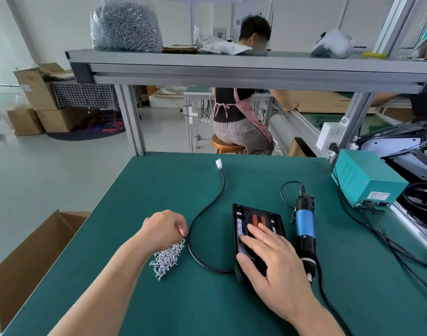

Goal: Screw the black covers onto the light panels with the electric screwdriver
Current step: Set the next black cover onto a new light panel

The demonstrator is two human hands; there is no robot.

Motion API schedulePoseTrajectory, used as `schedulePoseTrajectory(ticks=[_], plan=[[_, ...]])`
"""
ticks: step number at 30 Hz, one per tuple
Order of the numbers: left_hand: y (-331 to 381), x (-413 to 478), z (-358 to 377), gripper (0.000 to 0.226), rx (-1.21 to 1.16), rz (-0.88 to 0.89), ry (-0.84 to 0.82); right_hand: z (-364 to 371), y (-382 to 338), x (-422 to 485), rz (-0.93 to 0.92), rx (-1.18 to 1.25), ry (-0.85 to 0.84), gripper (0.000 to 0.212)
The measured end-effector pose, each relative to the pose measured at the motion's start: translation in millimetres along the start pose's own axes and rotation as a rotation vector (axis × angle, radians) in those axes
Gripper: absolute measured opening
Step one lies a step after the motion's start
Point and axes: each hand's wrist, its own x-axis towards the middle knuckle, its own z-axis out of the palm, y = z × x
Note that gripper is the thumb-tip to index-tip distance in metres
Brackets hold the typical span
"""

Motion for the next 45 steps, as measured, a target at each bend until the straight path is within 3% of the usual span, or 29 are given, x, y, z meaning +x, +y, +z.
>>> schedulePoseTrajectory(ticks=[9, 13, 16, 19, 22, 26, 31, 36, 45], plan=[[0.4, 10.8, 0.9, 0.01, 0.112, 0.108, -0.069, -12.9, -14.1, -16.5, -0.014, 0.048, -0.01, 0.055], [-1.4, 12.0, 7.2, 0.01, 0.118, 0.105, -0.029, -27.2, 0.6, -5.1, 0.174, 0.267, 0.205, 0.037], [-2.1, 8.2, 10.4, 0.014, -0.021, 0.075, 0.162, -39.6, 29.2, 13.8, 0.415, 0.09, 0.263, 0.036], [8.2, 1.2, 12.0, 0.02, -0.275, 0.074, 0.342, -41.9, 53.9, 30.9, 0.66, -0.1, 0.023, 0.055], [29.2, -6.4, 15.9, 0.02, -0.54, 0.102, 0.341, -37.6, 66.3, 44.4, 0.728, -0.229, -0.086, 0.061], [56.0, -16.2, 25.6, 0.02, -0.778, 0.137, 0.267, -36.4, 77.5, 58.2, 0.786, -0.225, -0.075, 0.052], [77.3, -21.7, 31.9, 0.017, -0.931, 0.137, 0.246, -44.8, 93.9, 53.9, 0.886, 0.264, 0.1, 0.036], [93.8, -24.4, 37.9, 0.015, -0.965, 0.157, 0.218, -60.1, 95.3, 56.8, 0.847, 0.827, 0.288, 0.038], [109.0, -29.0, 47.8, 0.015, -0.984, 0.154, 0.2, -82.7, 83.7, 55.9, 0.679, 1.285, 0.449, 0.014]])
